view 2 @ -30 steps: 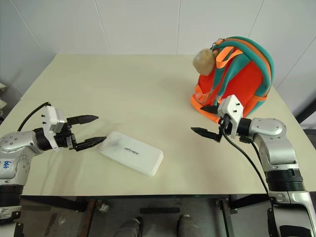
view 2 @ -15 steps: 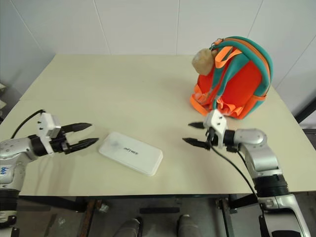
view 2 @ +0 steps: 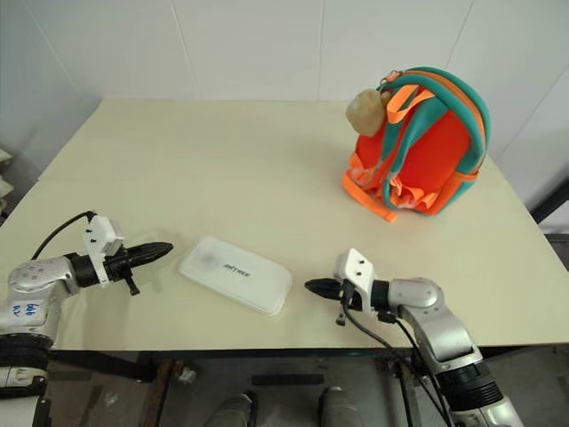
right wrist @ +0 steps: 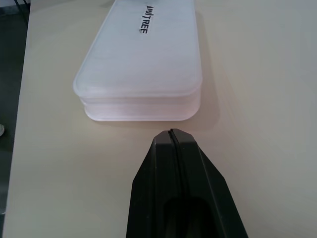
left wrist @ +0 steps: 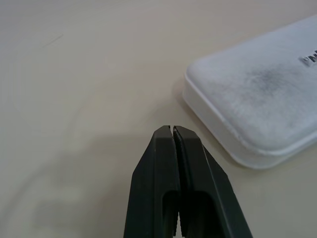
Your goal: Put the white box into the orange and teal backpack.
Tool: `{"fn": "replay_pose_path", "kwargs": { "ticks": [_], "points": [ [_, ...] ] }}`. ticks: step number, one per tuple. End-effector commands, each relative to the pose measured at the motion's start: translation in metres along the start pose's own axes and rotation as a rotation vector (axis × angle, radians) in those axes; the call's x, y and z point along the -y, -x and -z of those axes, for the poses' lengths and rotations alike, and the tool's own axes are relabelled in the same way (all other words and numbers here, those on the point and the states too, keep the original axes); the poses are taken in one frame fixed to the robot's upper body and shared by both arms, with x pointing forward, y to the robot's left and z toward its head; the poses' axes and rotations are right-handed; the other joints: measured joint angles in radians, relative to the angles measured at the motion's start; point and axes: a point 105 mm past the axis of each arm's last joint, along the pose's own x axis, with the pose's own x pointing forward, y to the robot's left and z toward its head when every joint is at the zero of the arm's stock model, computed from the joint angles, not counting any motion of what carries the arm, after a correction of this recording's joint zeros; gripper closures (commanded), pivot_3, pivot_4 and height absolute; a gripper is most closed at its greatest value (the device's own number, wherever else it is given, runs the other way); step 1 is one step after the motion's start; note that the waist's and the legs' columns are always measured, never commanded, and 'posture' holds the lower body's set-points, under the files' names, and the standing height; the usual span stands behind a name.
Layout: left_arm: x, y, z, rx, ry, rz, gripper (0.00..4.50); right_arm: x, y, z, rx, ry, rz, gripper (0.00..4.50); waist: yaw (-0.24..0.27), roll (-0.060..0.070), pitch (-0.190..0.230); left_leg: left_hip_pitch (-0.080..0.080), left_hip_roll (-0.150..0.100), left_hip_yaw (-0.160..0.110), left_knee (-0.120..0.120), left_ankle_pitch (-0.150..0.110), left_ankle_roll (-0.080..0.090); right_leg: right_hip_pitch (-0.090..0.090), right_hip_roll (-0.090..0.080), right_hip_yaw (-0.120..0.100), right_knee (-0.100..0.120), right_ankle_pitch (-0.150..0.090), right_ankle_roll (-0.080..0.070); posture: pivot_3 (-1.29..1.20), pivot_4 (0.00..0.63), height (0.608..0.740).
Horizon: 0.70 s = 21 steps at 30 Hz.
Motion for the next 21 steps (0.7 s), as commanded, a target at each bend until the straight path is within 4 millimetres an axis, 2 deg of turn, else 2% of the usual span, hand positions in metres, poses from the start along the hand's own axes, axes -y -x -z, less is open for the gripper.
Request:
{"fn": "replay_pose_path", "kwargs": {
  "ticks": [1, 10, 17, 21],
  "points": [
    [-0.002, -0.007, -0.005, 0.013, -0.016, 0.004, 4.41, -0.006, -0.010, -0.009, 0.035, 0.005, -0.010, 4.50, 0.000, 0.000, 0.000, 0.000, 0.000, 0.000, 0.000, 0.000, 0.000, 0.000, 0.000, 0.000, 0.000, 0.000, 0.000, 0.00, 0.150, 0.740],
    [0.012, -0.016, 0.004, -0.023, 0.006, 0.075, 4.41, -0.007, -0.034, -0.016, 0.083, -0.009, -0.034, 4.50, 0.002, 0.000, 0.000, 0.000, 0.000, 0.000, 0.000, 0.000, 0.000, 0.000, 0.000, 0.000, 0.000, 0.000, 0.000, 0.00, 0.150, 0.740],
    [0.021, -0.029, -0.006, 0.022, 0.007, 0.111, 4.41, -0.001, -0.033, -0.017, 0.084, 0.002, -0.031, 4.50, 0.002, 0.000, 0.000, 0.000, 0.000, -0.001, 0.000, 0.000, 0.000, 0.000, 0.000, 0.000, 0.000, 0.000, 0.000, 0.00, 0.150, 0.740],
    [0.031, -0.036, -0.010, 0.041, 0.018, 0.139, 4.41, 0.014, -0.027, -0.018, 0.069, 0.030, -0.003, 4.50, 0.002, 0.000, 0.000, 0.000, 0.000, -0.001, 0.001, 0.000, 0.000, 0.000, 0.000, 0.000, 0.000, 0.000, 0.000, 0.00, 0.150, 0.740]
  ]
}}
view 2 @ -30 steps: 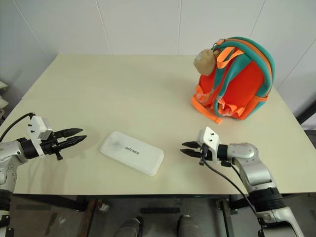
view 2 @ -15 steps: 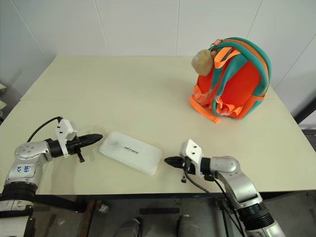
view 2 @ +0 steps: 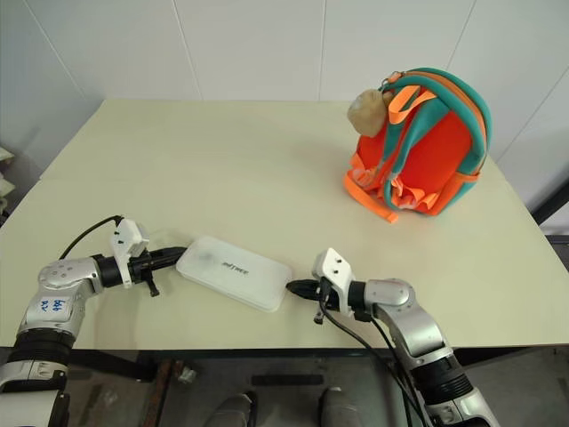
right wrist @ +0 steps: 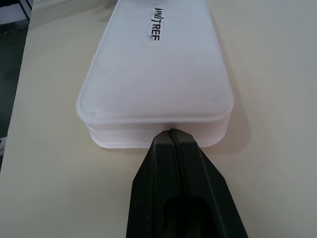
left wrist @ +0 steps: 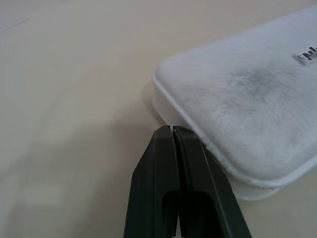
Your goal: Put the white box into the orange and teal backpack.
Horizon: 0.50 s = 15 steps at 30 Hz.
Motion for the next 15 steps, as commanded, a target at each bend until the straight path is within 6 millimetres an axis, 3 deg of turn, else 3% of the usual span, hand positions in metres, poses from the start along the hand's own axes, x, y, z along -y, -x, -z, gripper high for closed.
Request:
{"fn": "replay_pose_path", "kwargs": {
  "ticks": [1, 8, 15],
  "points": [
    [0.021, -0.016, -0.015, 0.050, -0.038, 0.100, 4.41, 0.013, 0.005, -0.020, 0.046, 0.079, 0.016, 4.50, 0.000, 0.000, 0.000, 0.000, 0.000, 0.000, 0.000, 0.000, 0.000, 0.000, 0.000, 0.000, 0.000, 0.000, 0.000, 0.00, 0.150, 0.740],
    [0.046, -0.031, -0.010, 0.046, -0.009, 0.173, 4.41, 0.048, 0.035, -0.016, -0.028, 0.142, 0.082, 4.50, 0.001, 0.000, 0.000, 0.000, 0.000, 0.000, 0.000, 0.000, 0.000, 0.001, 0.000, 0.000, -0.001, 0.000, 0.000, 0.00, 0.150, 0.740],
    [0.059, -0.047, -0.010, 0.058, 0.011, 0.201, 4.41, 0.069, 0.059, -0.012, -0.074, 0.166, 0.139, 4.50, 0.001, 0.000, 0.000, 0.000, 0.000, 0.000, 0.000, 0.000, 0.000, 0.001, 0.000, 0.000, -0.001, 0.000, 0.000, 0.00, 0.150, 0.740]
  ]
}}
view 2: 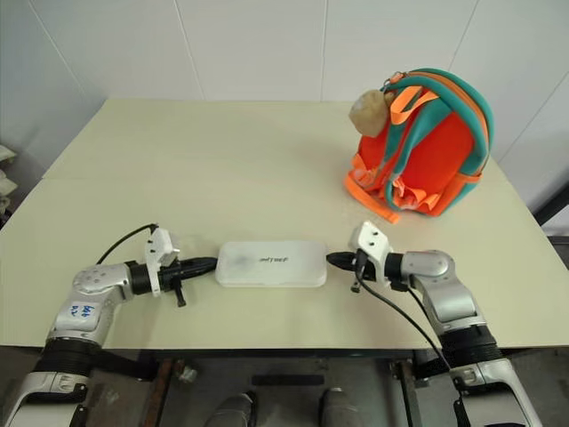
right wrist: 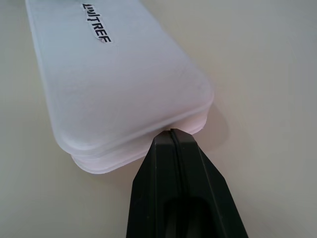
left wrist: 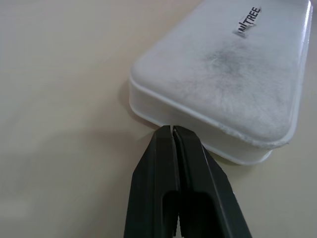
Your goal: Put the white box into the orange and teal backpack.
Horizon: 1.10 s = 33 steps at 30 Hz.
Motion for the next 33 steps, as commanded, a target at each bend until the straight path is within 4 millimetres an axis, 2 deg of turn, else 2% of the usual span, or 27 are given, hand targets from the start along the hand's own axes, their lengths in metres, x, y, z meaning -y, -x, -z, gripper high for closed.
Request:
{"fn": "replay_pose_path", "kwargs": {
  "ticks": [1, 6, 10, 14, 19, 25, 28, 29, 33],
  "points": [
    [0.014, -0.018, -0.005, 0.025, -0.010, 0.058, 4.41, 0.010, 0.010, -0.012, 0.024, 0.060, 0.017, 4.50, 0.001, 0.000, 0.000, 0.000, 0.000, 0.000, 0.000, 0.000, 0.000, 0.000, 0.000, 0.000, 0.000, 0.000, 0.000, 0.00, 0.150, 0.740],
    [0.019, -0.028, -0.009, 0.044, -0.005, 0.070, 4.41, 0.016, 0.013, -0.007, 0.024, 0.042, 0.049, 4.50, 0.001, 0.000, 0.000, 0.000, -0.001, 0.000, 0.003, 0.000, 0.000, 0.002, 0.000, 0.000, -0.001, 0.001, 0.001, 0.00, 0.150, 0.740],
    [0.018, -0.027, -0.009, 0.041, -0.006, 0.049, 4.41, 0.022, 0.016, -0.003, 0.033, -0.020, 0.095, 4.50, 0.000, 0.000, 0.000, 0.000, -0.001, 0.000, 0.004, 0.000, 0.000, 0.003, 0.000, 0.000, -0.001, 0.001, 0.001, 0.00, 0.150, 0.740],
    [0.009, -0.023, -0.009, 0.033, -0.002, 0.002, 4.46, 0.020, 0.020, 0.002, 0.019, -0.024, 0.093, 3.65, 0.000, 0.000, 0.000, 0.000, -0.001, 0.000, 0.004, 0.000, 0.000, 0.003, 0.000, 0.000, 0.000, 0.001, 0.001, 0.00, 0.150, 0.740],
    [0.005, -0.020, -0.007, 0.033, 0.020, -0.023, 2.98, 0.015, 0.026, 0.006, 0.001, -0.045, 0.065, 1.92, 0.000, 0.000, 0.000, 0.000, -0.001, -0.001, 0.004, 0.000, 0.001, 0.003, 0.000, 0.000, -0.001, 0.001, 0.001, 0.00, 0.150, 0.740],
    [0.000, 0.000, 0.001, -0.006, 0.081, -0.046, 1.13, 0.039, 0.049, 0.011, -0.075, -0.033, 0.149, 0.00, -0.002, 0.000, 0.000, 0.000, -0.001, 0.000, 0.004, -0.001, 0.001, 0.003, 0.000, 0.000, -0.001, 0.001, 0.001, 0.00, 0.150, 0.740],
    [-0.004, 0.011, 0.003, -0.014, 0.176, -0.038, 0.19, 0.047, 0.062, 0.009, -0.116, -0.037, 0.138, 0.00, -0.003, 0.001, 0.000, 0.000, -0.001, 0.000, 0.004, -0.001, 0.001, 0.003, 0.000, 0.000, -0.001, 0.001, 0.001, 0.00, 0.150, 0.740],
    [-0.004, 0.014, 0.003, -0.021, 0.229, -0.029, 0.03, 0.049, 0.065, 0.006, -0.128, -0.042, 0.123, 0.00, -0.004, 0.001, 0.000, 0.001, 0.000, 0.000, 0.004, -0.001, 0.001, 0.003, 0.000, 0.000, -0.001, 0.001, 0.001, 0.00, 0.150, 0.740],
    [-0.009, 0.023, -0.006, -0.007, 0.338, 0.011, 0.03, 0.043, 0.071, -0.004, -0.162, -0.085, 0.014, 0.00, -0.006, 0.001, 0.000, 0.001, 0.000, 0.000, 0.004, -0.001, 0.001, 0.003, 0.000, 0.000, -0.001, 0.000, 0.001, 0.00, 0.150, 0.740]
  ]
}}
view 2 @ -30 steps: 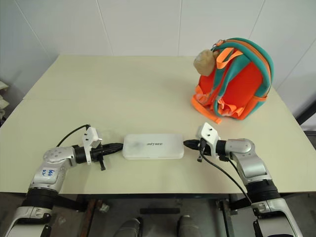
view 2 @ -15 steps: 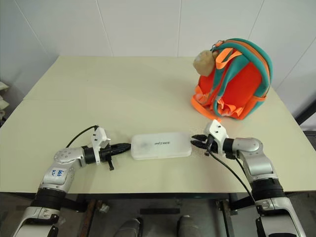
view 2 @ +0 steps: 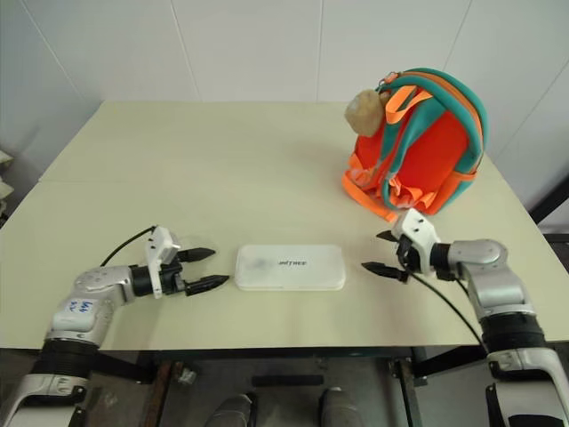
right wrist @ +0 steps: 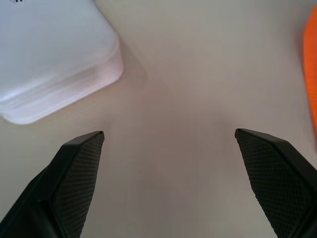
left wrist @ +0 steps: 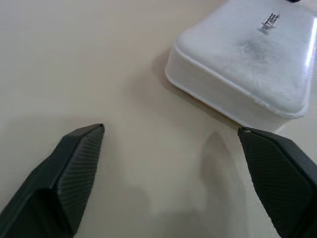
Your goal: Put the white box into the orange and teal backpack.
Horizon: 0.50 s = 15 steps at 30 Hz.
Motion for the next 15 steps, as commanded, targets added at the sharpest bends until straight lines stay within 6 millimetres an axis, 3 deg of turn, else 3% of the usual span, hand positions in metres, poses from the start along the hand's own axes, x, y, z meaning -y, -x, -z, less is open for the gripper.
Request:
{"fn": "replay_pose_path", "kwargs": {
  "ticks": [1, 7, 11, 15],
  "points": [
    [-0.004, 0.009, -0.015, 0.043, 0.155, 0.046, 0.03, -0.009, 0.009, -0.017, -0.002, -0.016, -0.122, 0.00, 0.001, 0.000, 0.000, 0.000, 0.000, 0.000, 0.000, 0.000, 0.000, 0.000, 0.000, 0.000, 0.000, 0.000, 0.000, 0.00, 0.150, 0.740],
    [0.005, 0.001, -0.043, 0.061, 0.586, 0.199, 0.03, -0.041, 0.010, -0.024, -0.047, -0.113, -0.332, 0.00, 0.005, 0.000, 0.000, -0.002, 0.000, -0.001, 0.000, 0.000, 0.000, 0.000, 0.000, -0.001, 0.000, 0.000, 0.001, 0.00, 0.150, 0.740],
    [0.011, -0.013, -0.034, -0.033, 0.683, 0.196, 0.03, -0.045, 0.001, -0.023, -0.053, -0.127, -0.317, 0.00, 0.004, 0.000, 0.000, -0.002, -0.001, -0.001, 0.000, -0.001, 0.000, 0.000, 0.000, -0.001, -0.001, -0.001, 0.002, 0.00, 0.150, 0.740],
    [0.031, -0.027, -0.033, -0.099, 0.818, 0.280, 0.03, -0.048, -0.011, -0.019, -0.064, -0.144, -0.317, 0.00, 0.002, 0.000, 0.000, -0.002, 0.000, -0.002, 0.000, -0.002, 0.000, 0.000, 0.000, -0.001, -0.001, -0.001, 0.001, 0.00, 0.150, 0.740]
  ]
}}
